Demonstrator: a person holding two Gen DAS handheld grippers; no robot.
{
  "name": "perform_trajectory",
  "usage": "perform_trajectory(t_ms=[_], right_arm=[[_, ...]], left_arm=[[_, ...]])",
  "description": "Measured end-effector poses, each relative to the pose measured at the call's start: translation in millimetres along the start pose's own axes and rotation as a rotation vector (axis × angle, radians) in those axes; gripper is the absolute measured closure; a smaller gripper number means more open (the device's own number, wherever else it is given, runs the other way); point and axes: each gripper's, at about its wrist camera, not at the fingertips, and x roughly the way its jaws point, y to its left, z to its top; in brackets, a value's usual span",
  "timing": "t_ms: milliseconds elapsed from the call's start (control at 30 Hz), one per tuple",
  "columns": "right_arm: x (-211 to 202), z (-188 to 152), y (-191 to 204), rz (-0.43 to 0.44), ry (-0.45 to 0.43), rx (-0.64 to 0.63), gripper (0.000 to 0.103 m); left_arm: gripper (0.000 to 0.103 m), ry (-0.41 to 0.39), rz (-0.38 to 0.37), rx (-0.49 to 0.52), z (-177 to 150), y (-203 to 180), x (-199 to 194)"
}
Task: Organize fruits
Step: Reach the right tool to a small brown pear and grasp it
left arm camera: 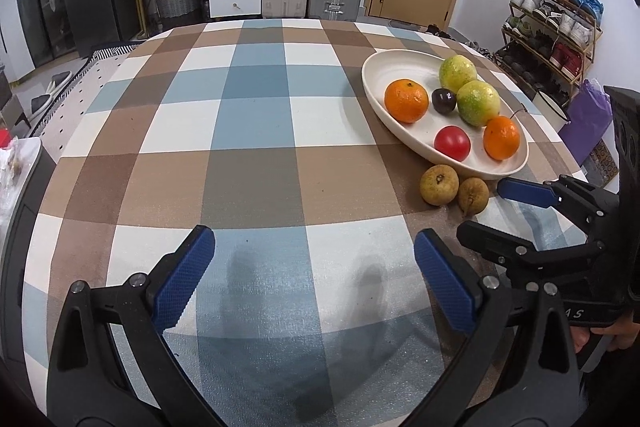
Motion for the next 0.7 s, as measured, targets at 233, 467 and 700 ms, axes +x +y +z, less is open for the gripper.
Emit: perform_trajectory(t_ms=[233, 467, 700], right_arm=[[1, 4, 2, -0.009, 0.004, -0.001, 0.048], [-2, 2, 3, 0.044, -0.004, -0.01, 0.072], [-12, -4, -1, 0.087, -0.011, -0.01, 0.074]], left_arm=[[0.003, 0.001, -0.005, 0.008, 0, -3, 2], [0.003, 0.0, -0.007, 0.025, 1, -11, 2], [0.003, 0.009, -0.024, 0.03, 4, -19, 7]])
